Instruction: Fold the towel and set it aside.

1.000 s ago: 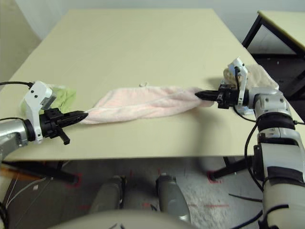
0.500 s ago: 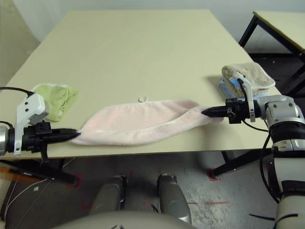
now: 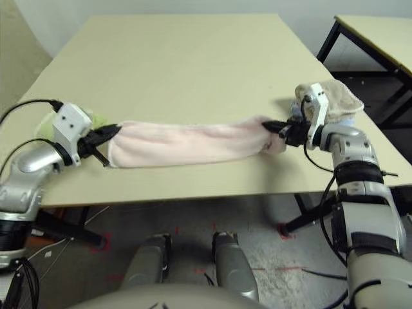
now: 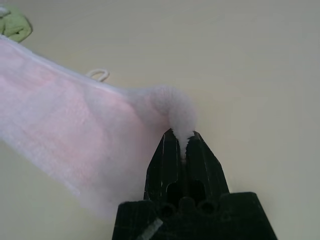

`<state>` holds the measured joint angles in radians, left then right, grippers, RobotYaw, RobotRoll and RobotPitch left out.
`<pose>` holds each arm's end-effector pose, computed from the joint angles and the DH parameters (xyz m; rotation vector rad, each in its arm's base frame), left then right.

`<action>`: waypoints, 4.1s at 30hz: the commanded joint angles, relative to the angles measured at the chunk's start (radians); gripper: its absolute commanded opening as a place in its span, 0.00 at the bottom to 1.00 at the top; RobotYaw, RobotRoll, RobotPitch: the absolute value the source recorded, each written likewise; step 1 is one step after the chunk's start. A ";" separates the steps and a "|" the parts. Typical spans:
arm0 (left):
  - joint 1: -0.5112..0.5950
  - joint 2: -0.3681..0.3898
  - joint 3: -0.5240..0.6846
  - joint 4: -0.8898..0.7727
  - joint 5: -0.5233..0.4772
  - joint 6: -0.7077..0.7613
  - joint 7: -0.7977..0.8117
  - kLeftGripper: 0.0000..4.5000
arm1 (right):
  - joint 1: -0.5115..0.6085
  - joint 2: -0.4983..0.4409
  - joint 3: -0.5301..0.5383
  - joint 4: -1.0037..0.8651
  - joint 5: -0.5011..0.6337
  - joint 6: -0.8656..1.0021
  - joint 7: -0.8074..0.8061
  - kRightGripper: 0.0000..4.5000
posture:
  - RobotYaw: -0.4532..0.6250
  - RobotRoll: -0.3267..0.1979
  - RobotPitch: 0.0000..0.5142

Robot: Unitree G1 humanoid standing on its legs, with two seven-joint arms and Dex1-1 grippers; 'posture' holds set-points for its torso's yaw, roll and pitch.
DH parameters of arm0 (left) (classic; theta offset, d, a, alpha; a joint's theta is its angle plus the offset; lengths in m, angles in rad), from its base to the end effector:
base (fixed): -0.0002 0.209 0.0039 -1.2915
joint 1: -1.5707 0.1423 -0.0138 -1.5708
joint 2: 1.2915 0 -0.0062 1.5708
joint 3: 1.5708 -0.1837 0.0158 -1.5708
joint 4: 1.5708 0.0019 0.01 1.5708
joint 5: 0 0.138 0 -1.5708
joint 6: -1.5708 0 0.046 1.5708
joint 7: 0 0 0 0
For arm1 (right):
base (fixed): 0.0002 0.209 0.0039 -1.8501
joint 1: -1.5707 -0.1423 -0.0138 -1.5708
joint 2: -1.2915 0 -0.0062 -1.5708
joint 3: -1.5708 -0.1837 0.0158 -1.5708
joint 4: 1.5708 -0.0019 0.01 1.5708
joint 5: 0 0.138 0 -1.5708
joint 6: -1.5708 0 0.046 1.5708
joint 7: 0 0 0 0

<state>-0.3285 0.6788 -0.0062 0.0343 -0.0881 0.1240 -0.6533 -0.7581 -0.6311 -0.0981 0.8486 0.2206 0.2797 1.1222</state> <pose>0.2569 0.2540 0.1508 0.6173 0.0183 -0.5844 0.3121 -0.3052 0.1379 -0.0149 0.3303 0.7535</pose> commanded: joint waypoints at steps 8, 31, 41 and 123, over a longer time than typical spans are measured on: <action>-0.133 -0.029 -0.023 0.241 0.052 -0.134 -0.035 0.01 | 0.044 -0.045 -0.018 -0.026 0.002 -0.010 -0.013 0.00 | 0.52 0.62 0.21; -0.131 -0.029 -0.038 0.217 -0.005 0.028 -0.190 0.00 | 0.010 -0.060 0.057 -0.005 -0.090 -0.016 -0.058 0.98 | 0.50 0.62 0.22; -0.019 0.039 0.024 -0.053 -0.148 0.243 -0.300 0.73 | -0.091 -0.226 0.034 -0.034 -0.022 0.282 0.130 1.00 | 0.50 0.62 0.24; 0.066 0.096 0.039 -0.226 -0.261 0.358 -0.277 1.00 | -0.245 -0.245 0.220 -0.322 0.176 0.573 0.387 0.00 | 0.56 0.62 0.15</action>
<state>-0.2676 0.7697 0.0353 -0.1820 -0.3537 0.4770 -0.9331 -0.9978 -0.8600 0.1076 0.4980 0.4045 0.8586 1.4668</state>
